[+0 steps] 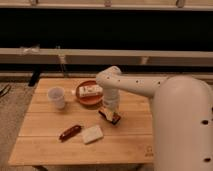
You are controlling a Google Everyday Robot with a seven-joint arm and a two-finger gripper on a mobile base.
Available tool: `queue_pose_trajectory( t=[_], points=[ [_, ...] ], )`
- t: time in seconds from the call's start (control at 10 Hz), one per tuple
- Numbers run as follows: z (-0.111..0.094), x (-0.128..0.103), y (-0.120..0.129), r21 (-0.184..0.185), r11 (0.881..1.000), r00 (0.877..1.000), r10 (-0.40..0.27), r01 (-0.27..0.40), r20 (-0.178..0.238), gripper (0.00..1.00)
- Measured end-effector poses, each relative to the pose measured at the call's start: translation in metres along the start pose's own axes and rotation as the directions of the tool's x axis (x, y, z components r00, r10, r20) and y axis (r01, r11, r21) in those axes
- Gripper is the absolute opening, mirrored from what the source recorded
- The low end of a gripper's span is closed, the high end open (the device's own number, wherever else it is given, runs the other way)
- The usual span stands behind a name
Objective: Place the eraser on the white sponge
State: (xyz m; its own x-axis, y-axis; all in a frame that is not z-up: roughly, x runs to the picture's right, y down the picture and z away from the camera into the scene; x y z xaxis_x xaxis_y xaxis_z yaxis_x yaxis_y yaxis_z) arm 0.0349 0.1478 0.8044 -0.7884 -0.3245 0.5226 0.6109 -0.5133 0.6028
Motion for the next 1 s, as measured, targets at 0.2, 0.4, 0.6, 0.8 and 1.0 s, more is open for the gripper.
queue_pose_trajectory(
  t=[0.2, 0.4, 0.6, 0.8, 1.0],
  points=[
    [-0.028, -0.002, -0.038, -0.006, 0.998, 0.998, -0.064, 0.064, -0.028, 0.00],
    [-0.039, 0.000, -0.077, -0.004, 0.991, 0.990, -0.132, 0.131, -0.046, 0.00],
    [-0.044, 0.002, -0.115, 0.007, 0.978, 0.977, -0.208, 0.209, -0.047, 0.00],
    [-0.045, 0.008, -0.134, 0.021, 0.962, 0.961, -0.272, 0.273, -0.045, 0.00],
    [-0.038, 0.009, -0.139, 0.043, 0.952, 0.953, -0.301, 0.302, -0.023, 0.00]
  ],
)
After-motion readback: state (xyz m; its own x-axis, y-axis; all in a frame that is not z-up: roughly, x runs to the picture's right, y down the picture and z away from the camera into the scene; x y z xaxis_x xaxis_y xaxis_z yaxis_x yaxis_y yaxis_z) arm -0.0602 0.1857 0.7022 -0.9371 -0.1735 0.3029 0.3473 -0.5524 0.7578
